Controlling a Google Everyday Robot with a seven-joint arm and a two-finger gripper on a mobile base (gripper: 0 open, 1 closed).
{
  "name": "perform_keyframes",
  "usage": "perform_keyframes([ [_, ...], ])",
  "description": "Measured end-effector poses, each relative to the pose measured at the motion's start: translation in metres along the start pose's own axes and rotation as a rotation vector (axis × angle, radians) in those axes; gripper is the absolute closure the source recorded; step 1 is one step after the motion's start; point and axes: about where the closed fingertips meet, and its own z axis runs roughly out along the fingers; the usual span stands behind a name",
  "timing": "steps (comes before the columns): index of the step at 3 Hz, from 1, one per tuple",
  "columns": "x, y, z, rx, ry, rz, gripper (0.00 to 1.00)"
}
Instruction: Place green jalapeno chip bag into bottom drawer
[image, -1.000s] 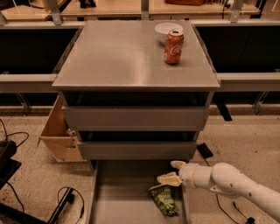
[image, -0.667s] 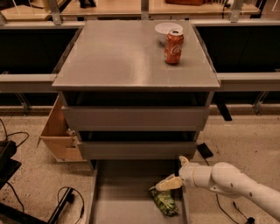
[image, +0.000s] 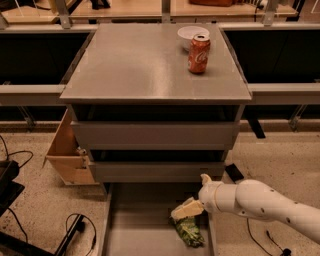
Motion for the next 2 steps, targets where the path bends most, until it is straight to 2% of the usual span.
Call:
perform_keyframes([
  [1, -0.003, 0.039, -0.025, 0.001, 0.121, 0.002, 0.00],
  [2, -0.012, 0.058, -0.062, 0.058, 0.211, 0.005, 0.00],
])
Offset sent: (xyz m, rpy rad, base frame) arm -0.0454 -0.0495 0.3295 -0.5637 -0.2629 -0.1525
